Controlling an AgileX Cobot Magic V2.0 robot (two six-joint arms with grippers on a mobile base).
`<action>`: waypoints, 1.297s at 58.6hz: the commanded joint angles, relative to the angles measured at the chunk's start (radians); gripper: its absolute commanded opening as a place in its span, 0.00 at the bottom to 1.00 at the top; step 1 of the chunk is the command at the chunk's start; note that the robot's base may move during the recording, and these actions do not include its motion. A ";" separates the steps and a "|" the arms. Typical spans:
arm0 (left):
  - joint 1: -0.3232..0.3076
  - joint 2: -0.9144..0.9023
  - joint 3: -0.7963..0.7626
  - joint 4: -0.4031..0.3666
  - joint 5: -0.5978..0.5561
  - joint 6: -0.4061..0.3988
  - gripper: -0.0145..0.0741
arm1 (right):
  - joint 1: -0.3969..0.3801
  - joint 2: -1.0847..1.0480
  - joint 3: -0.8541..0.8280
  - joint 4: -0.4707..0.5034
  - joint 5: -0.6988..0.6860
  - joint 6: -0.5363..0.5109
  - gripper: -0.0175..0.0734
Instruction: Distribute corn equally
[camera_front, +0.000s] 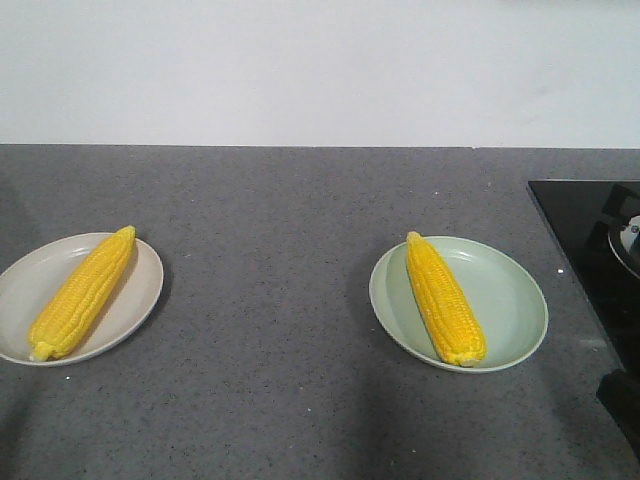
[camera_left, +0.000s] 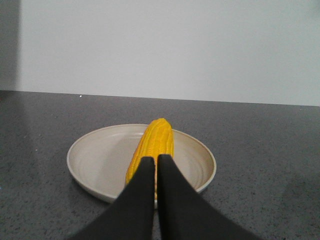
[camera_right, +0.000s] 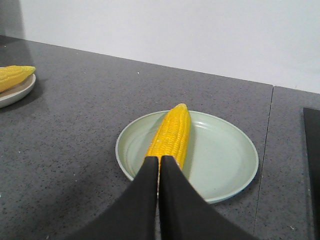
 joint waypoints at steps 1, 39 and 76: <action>0.012 -0.021 -0.021 0.017 -0.026 -0.040 0.16 | -0.004 0.009 -0.028 0.022 -0.052 0.000 0.19; 0.012 -0.019 -0.022 0.016 -0.024 -0.049 0.16 | -0.004 0.009 -0.028 0.022 -0.052 0.000 0.19; 0.012 -0.019 -0.022 0.016 -0.024 -0.049 0.16 | -0.004 0.009 -0.028 -0.047 -0.061 -0.015 0.19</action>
